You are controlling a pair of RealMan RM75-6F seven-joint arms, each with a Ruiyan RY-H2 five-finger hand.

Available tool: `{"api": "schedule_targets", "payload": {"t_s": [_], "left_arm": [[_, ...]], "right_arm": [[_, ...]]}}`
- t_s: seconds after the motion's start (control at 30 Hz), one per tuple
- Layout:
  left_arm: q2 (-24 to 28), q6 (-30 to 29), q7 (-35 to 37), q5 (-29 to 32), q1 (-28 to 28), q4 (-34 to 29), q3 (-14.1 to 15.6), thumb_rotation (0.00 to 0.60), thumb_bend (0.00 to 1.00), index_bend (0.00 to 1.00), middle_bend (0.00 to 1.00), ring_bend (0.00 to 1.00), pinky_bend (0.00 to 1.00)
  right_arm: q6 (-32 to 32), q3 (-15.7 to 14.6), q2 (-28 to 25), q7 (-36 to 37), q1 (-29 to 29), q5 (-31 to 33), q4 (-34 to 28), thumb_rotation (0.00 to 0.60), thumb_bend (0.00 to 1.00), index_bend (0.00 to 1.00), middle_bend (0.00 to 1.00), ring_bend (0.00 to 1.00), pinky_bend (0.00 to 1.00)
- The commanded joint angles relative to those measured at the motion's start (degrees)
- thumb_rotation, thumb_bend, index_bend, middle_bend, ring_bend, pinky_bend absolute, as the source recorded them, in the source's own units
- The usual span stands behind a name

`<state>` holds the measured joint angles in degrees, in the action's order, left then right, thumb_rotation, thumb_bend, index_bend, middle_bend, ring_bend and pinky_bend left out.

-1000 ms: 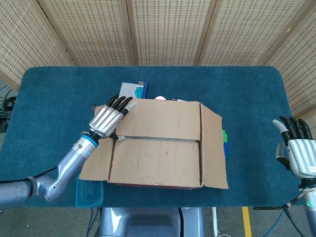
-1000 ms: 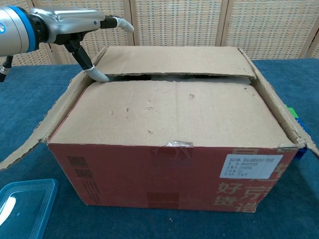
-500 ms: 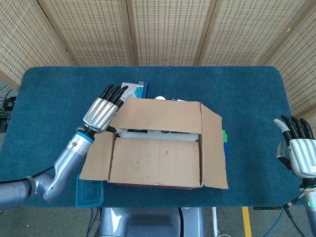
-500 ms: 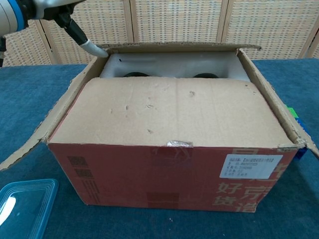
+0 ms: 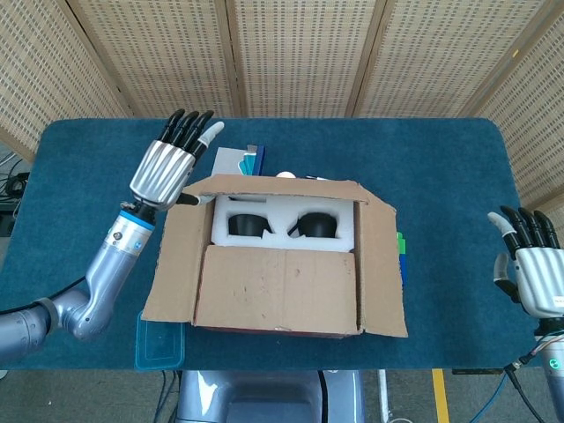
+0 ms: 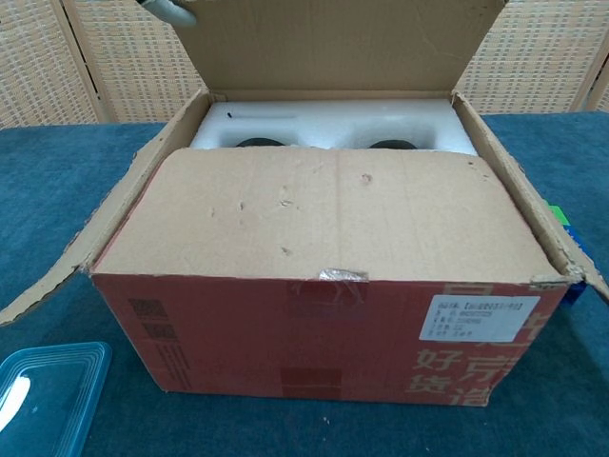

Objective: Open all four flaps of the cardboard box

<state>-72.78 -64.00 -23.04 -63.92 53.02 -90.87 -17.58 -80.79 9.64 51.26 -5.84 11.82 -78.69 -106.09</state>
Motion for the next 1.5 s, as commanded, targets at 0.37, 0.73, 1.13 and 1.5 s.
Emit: {"api": "schedule_targets", "payload": {"t_s": [0.37, 0.73, 1.13, 1.5], "left_arm": [[-5.6, 3.8, -3.4, 3.1, 7.1, 11.6, -4.1, 0.493, 0.11, 0.06, 0.00, 0.00, 0.00], [-11.0, 6.3, -8.1, 5.0, 10.6, 21.9, -2.9, 0.491, 0.11, 0.01, 0.00, 0.00, 0.00], [-11.2, 7.1, -7.4, 6.4, 9.9, 24.4, -2.6, 0.494, 0.11, 0.00, 0.00, 0.00, 0.00], [-0.7, 9.3, -3.5, 9.0, 6.0, 8.4, -3.6, 0.497, 0.12, 0.05, 0.00, 0.00, 0.00]], "right_arm": [[-0.6, -0.1, -0.9, 0.0, -0.6, -0.1, -0.7, 0.600, 0.78, 0.13, 0.09, 0.00, 0.00], [-0.7, -0.2, -1.6, 0.7, -1.1, 0.2, -0.9, 0.600, 0.78, 0.13, 0.09, 0.00, 0.00], [-0.6, -0.3, -1.7, 0.8, -1.4, 0.2, -1.0, 0.600, 0.78, 0.13, 0.09, 0.00, 0.00], [-0.4, -0.2, -1.4, 0.0, -1.0, 0.2, -1.5, 0.600, 0.78, 0.13, 0.09, 0.00, 0.00]]}}
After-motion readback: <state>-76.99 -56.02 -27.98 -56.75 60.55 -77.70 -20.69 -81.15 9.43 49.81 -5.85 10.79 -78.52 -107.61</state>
